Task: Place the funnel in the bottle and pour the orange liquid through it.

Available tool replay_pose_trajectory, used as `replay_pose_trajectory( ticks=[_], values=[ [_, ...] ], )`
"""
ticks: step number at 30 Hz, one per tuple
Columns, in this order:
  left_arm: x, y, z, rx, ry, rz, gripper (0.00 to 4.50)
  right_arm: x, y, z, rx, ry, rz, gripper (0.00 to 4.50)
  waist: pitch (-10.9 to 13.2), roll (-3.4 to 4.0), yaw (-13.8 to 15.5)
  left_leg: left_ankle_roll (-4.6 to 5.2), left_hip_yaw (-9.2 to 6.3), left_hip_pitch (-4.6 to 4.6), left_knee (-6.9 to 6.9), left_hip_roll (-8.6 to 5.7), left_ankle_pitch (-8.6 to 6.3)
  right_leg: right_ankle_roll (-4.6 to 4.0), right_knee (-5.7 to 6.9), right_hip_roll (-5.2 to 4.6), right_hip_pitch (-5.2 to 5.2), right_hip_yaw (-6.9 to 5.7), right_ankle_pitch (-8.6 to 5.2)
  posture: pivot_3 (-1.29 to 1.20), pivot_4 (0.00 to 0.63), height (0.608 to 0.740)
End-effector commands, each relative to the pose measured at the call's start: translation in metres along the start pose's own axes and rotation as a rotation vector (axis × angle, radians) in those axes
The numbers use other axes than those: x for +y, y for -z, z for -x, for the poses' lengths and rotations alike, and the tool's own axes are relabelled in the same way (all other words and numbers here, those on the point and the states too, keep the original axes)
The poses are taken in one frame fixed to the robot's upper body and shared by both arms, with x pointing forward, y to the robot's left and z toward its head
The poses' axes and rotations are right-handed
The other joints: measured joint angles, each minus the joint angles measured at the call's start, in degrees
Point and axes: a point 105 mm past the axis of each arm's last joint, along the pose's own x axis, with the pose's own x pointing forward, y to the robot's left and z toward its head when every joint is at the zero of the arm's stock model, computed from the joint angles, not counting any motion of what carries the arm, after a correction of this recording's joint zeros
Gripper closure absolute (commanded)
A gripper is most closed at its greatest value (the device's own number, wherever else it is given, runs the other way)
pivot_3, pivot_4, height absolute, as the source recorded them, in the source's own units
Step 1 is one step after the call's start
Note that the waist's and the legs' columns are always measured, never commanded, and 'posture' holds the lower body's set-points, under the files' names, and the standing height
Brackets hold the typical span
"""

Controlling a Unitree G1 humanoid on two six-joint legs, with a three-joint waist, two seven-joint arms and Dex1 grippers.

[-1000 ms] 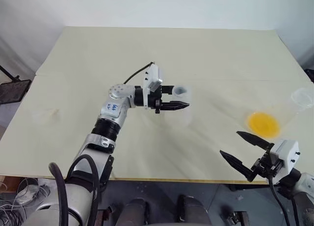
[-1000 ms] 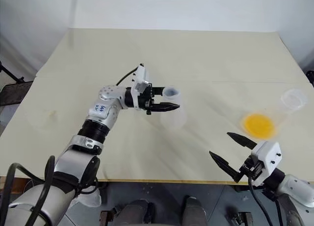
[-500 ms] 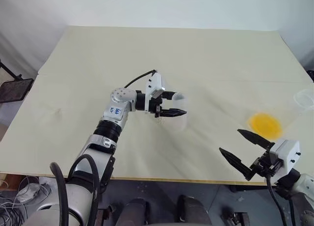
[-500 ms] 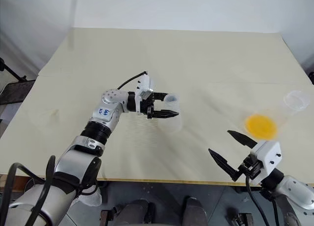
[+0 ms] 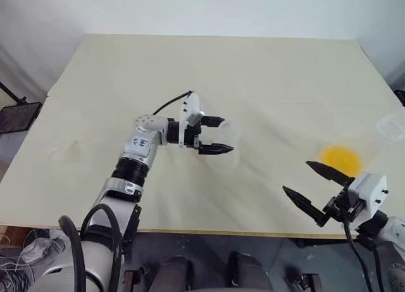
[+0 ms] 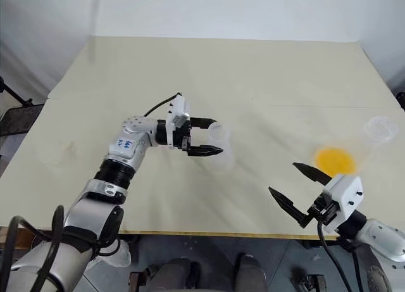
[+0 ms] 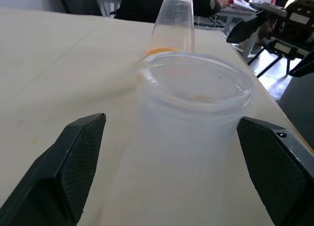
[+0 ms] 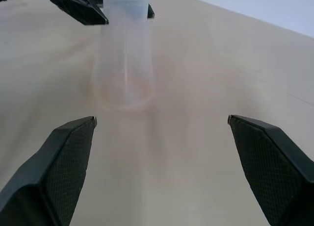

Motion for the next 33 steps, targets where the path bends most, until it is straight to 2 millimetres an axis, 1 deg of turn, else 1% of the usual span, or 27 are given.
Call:
replay_pose_trajectory(
  ticks=[1, 6, 9, 11, 12, 13, 15, 17, 19, 22, 23, 24, 27, 28, 30, 31, 33],
  values=[
    [-0.002, -0.009, 0.015, -0.012, -0.008, -0.035, 0.04, -0.004, -0.006, 0.002, -0.008, -0.015, 0.019, 0.00, 0.0, 0.01, 0.0, 0.00, -0.01, 0.01, 0.00, 0.00, 0.00, 0.00, 0.01, 0.00, 0.00, 0.00, 0.00, 0.00, 0.150, 0.740],
    [-0.001, -0.016, 0.045, -0.018, -0.103, -0.057, 0.04, -0.006, -0.006, -0.001, 0.000, -0.057, 0.018, 0.00, 0.0, 0.00, 0.0, 0.00, -0.04, 0.01, 0.01, 0.00, 0.00, 0.00, 0.03, -0.01, 0.00, 0.01, 0.00, 0.00, 0.150, 0.740],
    [0.000, -0.019, 0.068, -0.026, -0.188, -0.069, 0.04, -0.008, -0.007, -0.003, -0.002, -0.075, 0.017, 0.00, 0.0, 0.01, 0.0, 0.00, -0.06, 0.01, 0.03, 0.01, 0.00, 0.00, 0.04, -0.01, 0.00, 0.02, 0.00, 0.00, 0.150, 0.740],
    [-0.003, -0.017, 0.108, -0.031, -0.343, -0.060, 0.04, -0.010, -0.005, -0.006, 0.000, -0.102, 0.013, 0.00, 0.0, 0.02, -0.2, -0.01, -0.09, 0.02, 0.03, 0.01, 0.00, 0.00, 0.06, -0.02, 0.01, 0.02, 0.00, 0.00, 0.150, 0.740],
    [-0.006, -0.015, 0.122, -0.025, -0.401, -0.060, 0.04, -0.010, -0.005, -0.008, 0.002, -0.111, 0.013, 0.00, 0.0, 0.04, -0.7, -0.01, -0.10, 0.02, 0.03, 0.01, 0.00, 0.00, 0.05, -0.03, 0.00, 0.04, 0.00, 0.00, 0.150, 0.740],
    [-0.011, -0.012, 0.136, -0.016, -0.450, -0.056, 0.04, -0.010, -0.006, -0.009, -0.004, -0.116, 0.004, 0.00, 0.0, 0.04, -0.9, -0.05, -0.04, 0.11, -0.01, 0.03, -0.03, 0.00, 0.09, -0.02, -0.01, 0.14, 0.00, 0.00, 0.150, 0.740],
    [-0.025, -0.005, 0.156, -0.001, -0.525, -0.035, 0.04, -0.009, -0.007, -0.012, -0.014, -0.131, -0.014, 0.00, 0.0, 0.04, -1.3, -0.06, -0.09, 0.12, -0.06, 0.10, -0.03, -0.01, 0.09, 0.03, -0.03, 0.11, 0.00, 0.00, 0.150, 0.740],
    [-0.042, 0.004, 0.179, 0.010, -0.606, -0.006, 0.04, -0.005, -0.005, -0.014, -0.007, -0.159, -0.029, 0.00, 0.0, 0.04, -1.3, -0.08, -0.13, 0.12, -0.06, 0.09, -0.04, -0.01, 0.10, -0.01, -0.02, 0.16, -0.01, 0.00, 0.150, 0.740],
    [-0.060, 0.011, 0.206, 0.011, -0.729, 0.010, 0.04, -0.005, -0.003, -0.017, -0.004, -0.175, -0.040, 0.00, 0.0, 0.03, -1.0, -0.08, -0.20, 0.11, -0.02, 0.07, -0.04, -0.01, 0.07, -0.09, 0.03, 0.32, -0.01, 0.00, 0.150, 0.740],
    [-0.078, 0.016, 0.229, 0.007, -0.835, 0.026, 0.04, -0.007, -0.003, -0.019, -0.004, -0.182, -0.046, 0.00, 0.0, 0.03, -0.1, -0.10, -0.32, 0.11, 0.02, 0.03, -0.06, -0.02, -0.01, -0.14, 0.12, 0.40, -0.01, 0.00, 0.150, 0.740],
    [-0.091, 0.023, 0.243, 0.016, -0.903, 0.045, 0.04, -0.007, -0.001, -0.020, -0.002, -0.192, -0.053, 0.00, 0.0, 0.03, -0.1, -0.11, -0.35, 0.10, 0.05, 0.04, -0.06, -0.02, -0.02, -0.13, 0.14, 0.39, -0.01, 0.00, 0.150, 0.740],
    [-0.100, 0.027, 0.252, 0.027, -0.952, 0.059, 0.04, -0.007, -0.001, -0.021, 0.000, -0.199, -0.058, 0.00, 0.0, 0.04, -0.2, -0.12, -0.38, 0.10, 0.07, 0.03, -0.07, -0.02, -0.01, -0.16, 0.15, 0.40, -0.01, 0.00, 0.150, 0.740],
    [-0.121, 0.035, 0.274, 0.034, -1.083, 0.086, 0.04, -0.006, 0.001, -0.022, 0.003, -0.218, -0.068, 0.00, 0.0, 0.04, -0.1, -0.16, -0.40, 0.09, 0.06, 0.03, -0.10, -0.03, -0.04, -0.18, 0.16, 0.40, -0.02, 0.00, 0.150, 0.740],
    [-0.131, 0.038, 0.285, 0.027, -1.151, 0.099, 0.04, -0.006, 0.001, -0.022, -0.001, -0.225, -0.072, 0.00, 0.0, 0.03, 0.0, -0.17, -0.39, 0.09, 0.06, 0.04, -0.11, -0.04, -0.05, -0.19, 0.16, 0.41, -0.02, 0.00, 0.150, 0.740],
    [-0.147, 0.045, 0.299, 0.025, -1.244, 0.116, 0.04, -0.005, 0.000, -0.023, -0.010, -0.247, -0.079, 0.00, 0.0, 0.03, 0.0, -0.17, -0.40, 0.09, 0.06, 0.05, -0.11, -0.05, -0.05, -0.20, 0.17, 0.41, -0.02, 0.00, 0.150, 0.740],
    [-0.153, 0.047, 0.305, 0.025, -1.288, 0.118, 0.04, -0.003, -0.001, -0.023, -0.013, -0.267, -0.081, 0.00, 0.0, 0.03, -0.1, -0.18, -0.39, 0.10, 0.06, 0.06, -0.11, -0.06, -0.06, -0.22, 0.17, 0.42, -0.03, 0.00, 0.150, 0.740],
    [-0.157, 0.047, 0.314, 0.022, -1.349, 0.105, 0.04, 0.001, -0.002, -0.024, -0.019, -0.297, -0.088, 0.00, 0.0, 0.03, 0.0, -0.20, -0.38, 0.10, 0.06, 0.09, -0.14, -0.08, -0.08, -0.25, 0.17, 0.45, -0.04, 0.00, 0.150, 0.740]
  ],
)
